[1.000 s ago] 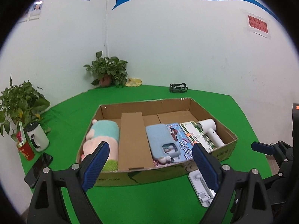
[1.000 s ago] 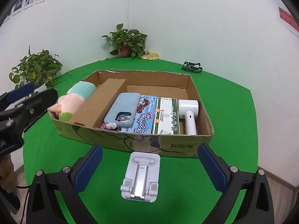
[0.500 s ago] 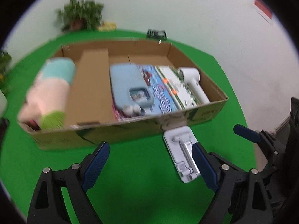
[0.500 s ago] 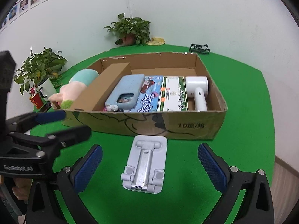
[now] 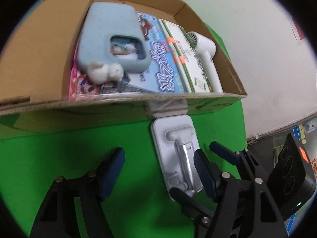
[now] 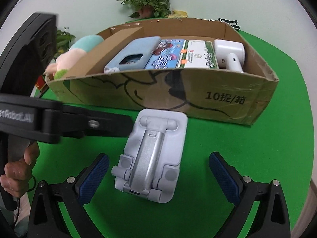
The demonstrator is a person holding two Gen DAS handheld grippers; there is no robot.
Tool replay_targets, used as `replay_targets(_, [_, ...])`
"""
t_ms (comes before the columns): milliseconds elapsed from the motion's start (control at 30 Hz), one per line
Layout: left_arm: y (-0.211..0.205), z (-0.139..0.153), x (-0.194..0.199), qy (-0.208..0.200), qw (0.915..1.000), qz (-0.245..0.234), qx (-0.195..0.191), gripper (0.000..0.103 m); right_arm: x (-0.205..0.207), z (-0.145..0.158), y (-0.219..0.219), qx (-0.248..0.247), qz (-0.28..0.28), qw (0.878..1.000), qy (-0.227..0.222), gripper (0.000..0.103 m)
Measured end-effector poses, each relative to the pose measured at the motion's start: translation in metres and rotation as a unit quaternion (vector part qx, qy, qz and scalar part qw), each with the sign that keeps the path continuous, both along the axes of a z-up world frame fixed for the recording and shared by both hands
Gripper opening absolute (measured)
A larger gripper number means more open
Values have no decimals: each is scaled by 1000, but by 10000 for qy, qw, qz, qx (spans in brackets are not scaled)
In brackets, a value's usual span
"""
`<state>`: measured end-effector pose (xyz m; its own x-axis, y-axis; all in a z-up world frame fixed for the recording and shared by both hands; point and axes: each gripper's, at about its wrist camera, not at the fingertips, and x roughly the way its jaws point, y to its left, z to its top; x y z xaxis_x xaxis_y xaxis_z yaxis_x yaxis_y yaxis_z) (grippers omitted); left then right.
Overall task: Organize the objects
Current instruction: 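Grasp the white phone stand with the right gripper and lift it, then carry the phone stand with the right gripper and lay it on the medicine box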
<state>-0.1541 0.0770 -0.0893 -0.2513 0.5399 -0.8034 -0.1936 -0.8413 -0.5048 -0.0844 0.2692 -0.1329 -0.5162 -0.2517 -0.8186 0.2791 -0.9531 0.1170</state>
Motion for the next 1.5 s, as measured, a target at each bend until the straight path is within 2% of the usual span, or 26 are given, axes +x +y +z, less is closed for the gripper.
replay_targets(33, [2,-2,0,-59,10000,-54,37,69,0,-2,-1,38,-19,10000,-16,96])
replay_targets(100, [4,-3,2,-154,9995,-138,222,64,0,-6,-4,-11,-24,10000,-60,88])
replay_targets(133, [5,-5,5,-252,9989,-213,333,59,1,-8,-6,-6,-3,10000,-77,87])
replay_targets(267, [9,-6,15,-190,9985,-331,380,56,11,-9,-18,167,65,9998,127,70])
replay_targets(333, [11,-8,20,-233,9981,-372,442,50,13,-9,-19,147,7,9998,147,69])
replay_targets(500, [9,-8,36,-236,9976,-383,528,49,22,-8,-19,81,-98,9998,129,68])
replay_targets(567, [5,-9,43,-264,9976,-323,557,45,27,-7,-18,20,-139,9999,81,68])
replay_targets(633, [1,-10,47,-263,9979,-306,510,39,31,-7,-15,-96,-188,9998,36,68])
replay_targets(767, [-4,-6,58,-162,9978,-336,549,36,32,-4,-10,-485,-322,9982,-129,67])
replay_targets(867, [-6,11,63,141,9981,-374,472,30,33,-2,-7,-719,-395,9965,-172,66])
replay_targets(933, [-10,28,65,391,9969,-361,581,30,35,6,-10,-638,-388,9972,8,66])
replay_targets(1000, [-13,58,67,856,9938,-368,603,30,41,27,-14,-489,-379,9971,448,66])
replay_targets(1067, [-9,85,66,1280,9894,-369,582,30,41,52,-12,-553,-411,9939,859,66])
replay_targets(1133, [-9,118,67,1814,9808,-404,598,30,38,76,-13,-505,-438,9901,1233,66])
replay_targets(1167, [-7,132,65,2010,9768,-429,601,30,38,95,-14,-437,-441,9860,1551,66])
replay_targets(1233, [-5,157,61,2339,9692,-473,605,29,38,117,-13,-358,-418,9805,1885,66])
replay_targets(1333, [2,177,45,2569,9631,-533,604,25,30,145,-13,-323,-410,9731,2245,66])
replay_targets(1367, [8,180,36,2614,9622,-519,558,15,26,153,-12,-316,-442,9712,2319,66])
replay_targets(1400, [8,183,30,2671,9612,-519,449,15,22,156,-12,-326,-475,9708,2330,66])
replay_targets(1500, [6,187,17,2642,9620,-510,469,15,9,163,-16,-260,-505,9694,2388,66])
